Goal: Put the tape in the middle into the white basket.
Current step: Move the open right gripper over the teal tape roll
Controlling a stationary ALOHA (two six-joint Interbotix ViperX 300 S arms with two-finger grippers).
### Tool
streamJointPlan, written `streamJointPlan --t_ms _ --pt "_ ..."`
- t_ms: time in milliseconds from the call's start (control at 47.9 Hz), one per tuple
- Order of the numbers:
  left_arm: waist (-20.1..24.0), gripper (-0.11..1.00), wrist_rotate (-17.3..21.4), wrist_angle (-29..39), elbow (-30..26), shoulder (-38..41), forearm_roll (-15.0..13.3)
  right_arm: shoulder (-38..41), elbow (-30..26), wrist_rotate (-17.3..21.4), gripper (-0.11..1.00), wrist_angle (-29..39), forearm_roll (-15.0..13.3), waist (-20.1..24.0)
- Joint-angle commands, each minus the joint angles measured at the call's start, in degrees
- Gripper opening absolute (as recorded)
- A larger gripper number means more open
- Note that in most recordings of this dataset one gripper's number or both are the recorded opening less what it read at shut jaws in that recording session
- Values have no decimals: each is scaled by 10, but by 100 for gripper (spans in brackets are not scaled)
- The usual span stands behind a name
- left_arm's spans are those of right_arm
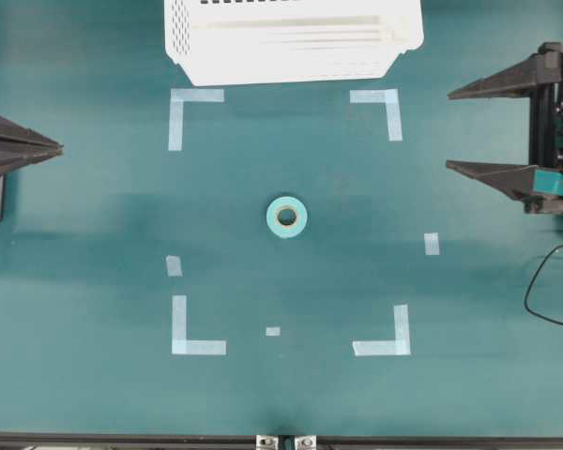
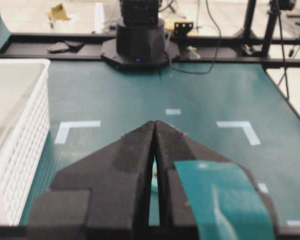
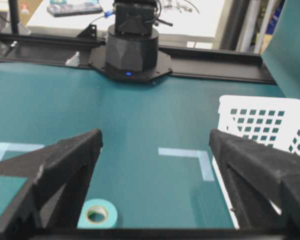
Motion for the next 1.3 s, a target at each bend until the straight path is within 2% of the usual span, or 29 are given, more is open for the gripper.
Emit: streamJointPlan --t_ms 0,522,1275 --pt "-1 -11 0 11 -1 -4 -1 18 -23 -1 100 -14 0 -4" --pt "-2 -11 -3 94 31 -51 -1 132 -80 2 100 -22 0 -4" --pt "0 -11 -4 97 54 -63 -1 234 -93 25 100 -23 0 -3"
